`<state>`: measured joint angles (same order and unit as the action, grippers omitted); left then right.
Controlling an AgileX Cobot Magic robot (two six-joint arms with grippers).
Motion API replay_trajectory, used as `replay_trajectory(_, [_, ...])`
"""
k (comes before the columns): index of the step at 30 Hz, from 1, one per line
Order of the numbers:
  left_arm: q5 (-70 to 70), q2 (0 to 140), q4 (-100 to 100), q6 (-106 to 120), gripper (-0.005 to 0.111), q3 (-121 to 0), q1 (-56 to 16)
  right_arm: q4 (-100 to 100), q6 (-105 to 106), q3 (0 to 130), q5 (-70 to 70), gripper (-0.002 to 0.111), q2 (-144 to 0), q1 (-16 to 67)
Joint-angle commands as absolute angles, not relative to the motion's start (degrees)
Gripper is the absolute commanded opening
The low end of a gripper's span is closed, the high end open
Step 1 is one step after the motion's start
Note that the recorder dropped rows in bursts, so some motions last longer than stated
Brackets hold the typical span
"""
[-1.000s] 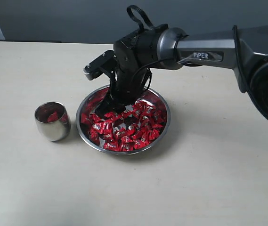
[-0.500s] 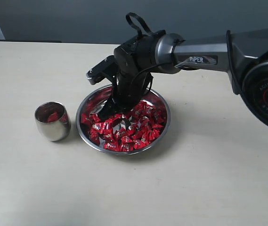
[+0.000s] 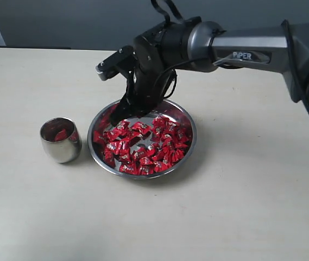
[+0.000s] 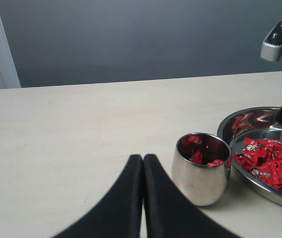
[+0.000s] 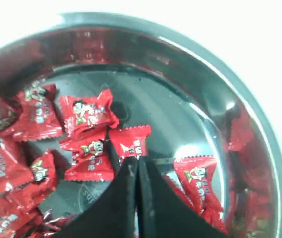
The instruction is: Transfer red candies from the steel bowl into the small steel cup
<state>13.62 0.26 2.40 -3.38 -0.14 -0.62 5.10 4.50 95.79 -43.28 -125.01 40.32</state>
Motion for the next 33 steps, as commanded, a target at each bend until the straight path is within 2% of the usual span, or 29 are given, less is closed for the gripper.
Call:
replay_trajectory(1, [13.6, 0.0, 2.4, -3.5, 0.0, 0.0, -0.7, 2.8, 4.3, 95.8, -42.5, -0.001, -121.4, 40.0])
replay_trajectory(9, [13.6, 0.0, 2.4, -3.5, 0.0, 0.0, -0.7, 0.0, 6.3, 95.8, -44.4, 0.0, -121.5, 40.0])
replay_trajectory(11, [13.6, 0.0, 2.4, -3.5, 0.0, 0.0, -0.7, 0.0, 7.4, 95.8, -44.9, 0.005, -122.7, 40.0])
replay_trajectory(15, [13.6, 0.0, 2.4, -3.5, 0.0, 0.0, -0.7, -0.6, 9.1, 95.8, -44.4, 0.026, -125.2, 40.0])
replay_trajectory(18, [13.6, 0.0, 2.4, -3.5, 0.0, 0.0, -0.7, -0.6, 9.1, 95.8, -43.4, 0.035, -126.1, 40.0])
replay_trajectory(33, [13.6, 0.0, 2.4, -3.5, 0.0, 0.0, -0.7, 2.0, 9.0, 95.8, -40.5, 0.036, -129.3, 40.0])
